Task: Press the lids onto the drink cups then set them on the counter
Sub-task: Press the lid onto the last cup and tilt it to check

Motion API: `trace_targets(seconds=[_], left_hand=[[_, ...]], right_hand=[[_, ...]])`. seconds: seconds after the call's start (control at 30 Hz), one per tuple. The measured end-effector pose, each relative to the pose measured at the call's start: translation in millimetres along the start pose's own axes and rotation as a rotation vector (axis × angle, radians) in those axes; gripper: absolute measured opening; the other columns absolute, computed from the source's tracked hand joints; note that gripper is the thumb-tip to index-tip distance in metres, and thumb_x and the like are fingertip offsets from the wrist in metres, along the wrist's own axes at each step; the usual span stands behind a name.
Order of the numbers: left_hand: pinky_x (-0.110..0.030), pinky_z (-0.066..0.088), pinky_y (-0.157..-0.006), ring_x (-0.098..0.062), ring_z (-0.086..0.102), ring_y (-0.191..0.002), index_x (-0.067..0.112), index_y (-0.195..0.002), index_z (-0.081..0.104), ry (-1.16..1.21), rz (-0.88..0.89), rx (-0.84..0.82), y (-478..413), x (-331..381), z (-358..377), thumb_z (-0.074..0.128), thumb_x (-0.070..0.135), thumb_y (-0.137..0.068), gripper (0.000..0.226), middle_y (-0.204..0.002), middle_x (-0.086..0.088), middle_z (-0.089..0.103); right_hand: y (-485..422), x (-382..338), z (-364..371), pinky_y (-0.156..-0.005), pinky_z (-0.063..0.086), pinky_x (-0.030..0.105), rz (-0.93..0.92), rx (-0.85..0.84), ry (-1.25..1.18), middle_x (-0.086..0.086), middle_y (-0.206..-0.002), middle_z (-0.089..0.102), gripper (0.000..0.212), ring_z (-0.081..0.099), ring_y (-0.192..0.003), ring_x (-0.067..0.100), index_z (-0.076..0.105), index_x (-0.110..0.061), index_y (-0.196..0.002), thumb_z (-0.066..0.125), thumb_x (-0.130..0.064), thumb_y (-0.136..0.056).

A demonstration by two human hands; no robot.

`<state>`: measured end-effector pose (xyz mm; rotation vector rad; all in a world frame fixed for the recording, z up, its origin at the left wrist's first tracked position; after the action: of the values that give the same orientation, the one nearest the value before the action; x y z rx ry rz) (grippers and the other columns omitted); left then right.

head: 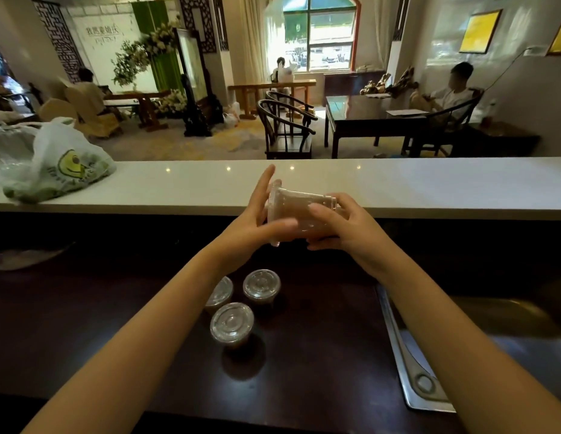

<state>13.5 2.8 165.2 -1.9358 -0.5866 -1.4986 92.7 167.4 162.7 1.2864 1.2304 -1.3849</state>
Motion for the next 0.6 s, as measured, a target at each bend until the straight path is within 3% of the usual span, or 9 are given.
trace_targets(seconds=[0.1,0.17,0.27,0.37,0.43,0.5,0.6], left_hand=[[-0.055,0.048,-0.093,-0.028,0.052,-0.123,0.036,-0.140,0.034,0.298,-0.231,-0.073,-4,-2,-8,0.057,0.056,-0.079,0.068,-0.145,-0.007,0.042],[-0.051,0.051,-0.088,-0.026,0.057,-0.118,0.027,-0.127,0.052,0.330,-0.259,-0.110,-5,1,-8,0.048,0.053,-0.087,0.048,-0.130,-0.008,0.057],[-0.037,0.054,-0.075,-0.023,0.060,-0.108,0.031,-0.124,0.047,0.290,-0.260,0.016,-9,7,-3,0.059,0.037,-0.081,0.045,-0.121,-0.006,0.058],[-0.032,0.055,-0.076,-0.022,0.059,-0.105,0.038,-0.129,0.037,0.042,-0.145,0.134,-13,6,0,0.064,0.032,-0.076,0.061,-0.123,-0.002,0.050],[-0.036,0.054,-0.086,-0.023,0.055,-0.111,0.047,-0.125,0.035,-0.144,-0.014,0.163,-10,6,-1,0.067,0.037,-0.070,0.064,-0.129,0.000,0.044],[-0.038,0.048,-0.096,-0.019,0.047,-0.121,0.048,-0.126,0.033,-0.354,0.167,0.152,-7,10,-3,0.069,0.039,-0.070,0.068,-0.134,0.006,0.039],[-0.034,0.040,-0.105,-0.007,0.037,-0.126,0.037,-0.131,0.030,-0.526,0.410,0.056,-6,17,-3,0.068,0.036,-0.072,0.070,-0.133,0.012,0.034]], right_hand=[[-1,4,1,-0.086,0.056,0.033,-0.120,-0.012,0.076,0.001,-0.120,0.055,0.047,0.060,-0.107,0.018,0.046,-0.027,-0.121,0.069,-0.017,-0.081],[-1,1,3,-0.091,0.054,0.036,-0.173,-0.053,0.141,-0.001,-0.123,0.052,0.055,0.058,-0.109,0.019,0.046,-0.031,-0.120,0.070,-0.005,-0.078],[-3,0,4,-0.093,0.053,0.040,-0.182,-0.117,0.120,0.004,-0.126,0.050,0.058,0.058,-0.110,0.024,0.045,-0.031,-0.124,0.068,-0.002,-0.079],[-7,1,4,-0.095,0.051,0.036,-0.048,-0.044,-0.015,0.004,-0.131,0.051,0.045,0.059,-0.111,0.018,0.043,-0.027,-0.129,0.054,-0.041,-0.088],[-10,2,6,-0.086,0.055,0.037,0.108,-0.041,-0.075,0.009,-0.123,0.062,0.058,0.065,-0.103,0.021,0.049,-0.021,-0.128,0.033,-0.060,-0.089],[-10,3,10,-0.072,0.057,0.036,0.193,-0.091,-0.090,0.012,-0.105,0.070,0.068,0.070,-0.087,0.026,0.058,-0.016,-0.121,0.025,-0.066,-0.087],[-11,2,15,-0.059,0.054,0.031,0.199,-0.077,-0.195,0.010,-0.083,0.068,0.065,0.064,-0.067,0.021,0.059,-0.007,-0.115,0.033,-0.061,-0.090]])
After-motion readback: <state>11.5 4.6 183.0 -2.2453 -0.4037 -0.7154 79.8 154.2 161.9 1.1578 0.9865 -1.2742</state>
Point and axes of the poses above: each hand's wrist, its own y-axis away from the middle knuckle, its own z-axis out of the palm, x = y × z, the point moved 1 cm from there along -y, towards the middle knuckle
